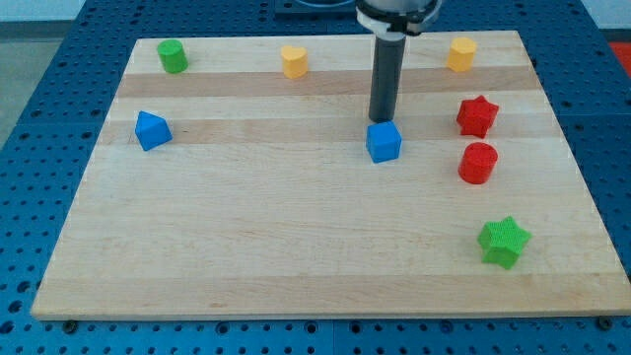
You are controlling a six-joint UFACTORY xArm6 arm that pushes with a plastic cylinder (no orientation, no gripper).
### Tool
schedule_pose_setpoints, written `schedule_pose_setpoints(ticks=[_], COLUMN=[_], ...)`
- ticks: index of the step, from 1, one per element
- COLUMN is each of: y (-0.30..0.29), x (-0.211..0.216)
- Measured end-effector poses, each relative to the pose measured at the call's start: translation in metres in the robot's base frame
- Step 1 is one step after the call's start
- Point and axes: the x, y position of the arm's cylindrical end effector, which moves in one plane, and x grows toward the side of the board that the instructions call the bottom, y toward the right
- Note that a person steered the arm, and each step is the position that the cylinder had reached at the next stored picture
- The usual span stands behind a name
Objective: Move the cube to the bottom center of the board
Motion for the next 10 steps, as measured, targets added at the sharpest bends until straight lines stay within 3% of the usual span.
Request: schedule_pose_setpoints(ticks=[2,3,4,5,6,7,10], y=[0.064,0.048,0.006,-0.072,-0.103,-0.093,-0.233], x=[-0.020,0.014,0.052,0.104,0.100,0.077,0.068])
